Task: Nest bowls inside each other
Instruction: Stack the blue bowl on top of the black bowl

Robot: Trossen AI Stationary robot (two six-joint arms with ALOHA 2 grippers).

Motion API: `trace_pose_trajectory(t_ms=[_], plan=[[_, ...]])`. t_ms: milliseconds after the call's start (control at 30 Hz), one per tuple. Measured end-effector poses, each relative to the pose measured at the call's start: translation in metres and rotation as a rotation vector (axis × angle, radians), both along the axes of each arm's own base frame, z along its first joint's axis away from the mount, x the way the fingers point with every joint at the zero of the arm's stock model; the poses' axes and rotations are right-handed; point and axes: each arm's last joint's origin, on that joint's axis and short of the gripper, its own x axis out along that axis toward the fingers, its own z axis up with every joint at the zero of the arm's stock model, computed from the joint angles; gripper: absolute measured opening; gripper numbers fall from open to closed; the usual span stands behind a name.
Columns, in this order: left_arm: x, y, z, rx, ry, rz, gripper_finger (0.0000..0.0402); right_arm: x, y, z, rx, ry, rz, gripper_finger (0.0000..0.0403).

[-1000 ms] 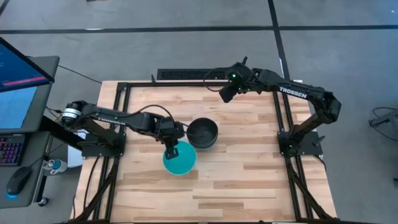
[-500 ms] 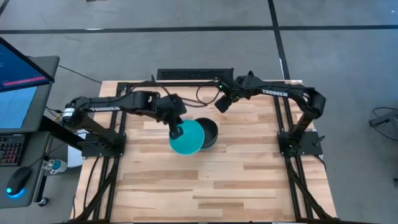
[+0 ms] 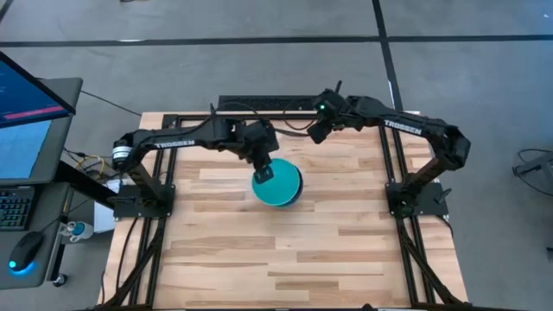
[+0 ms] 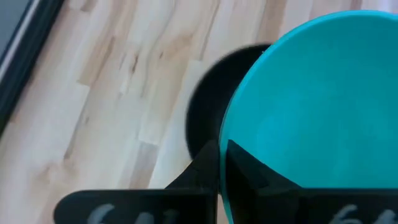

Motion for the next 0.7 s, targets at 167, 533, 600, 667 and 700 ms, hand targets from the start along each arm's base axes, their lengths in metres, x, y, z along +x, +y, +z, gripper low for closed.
trace_pose_trajectory(t_ms=[167,533,600,667,700], plan=[[0.01,0.011,0.004,0.011,-0.017,0.014,0.0,-0.007,-0.001,0.008,-0.013,-0.025,-0.012,0.0161],[0.019,0.01,-0.01,0.007,0.043,0.023,0.0,-0.006,-0.002,0.008,-0.023,-0.021,0.008,0.0161],[0.02,0.01,-0.015,0.001,0.072,0.022,0.0,-0.006,-0.002,0.008,-0.024,-0.022,0.008,0.016],[0.023,0.009,-0.018,-0.009,0.075,0.025,0.0,-0.006,-0.002,0.008,-0.024,-0.022,0.008,0.016],[0.024,0.009,-0.022,-0.011,0.095,0.024,0.0,-0.006,-0.002,0.008,-0.024,-0.022,0.008,0.016]])
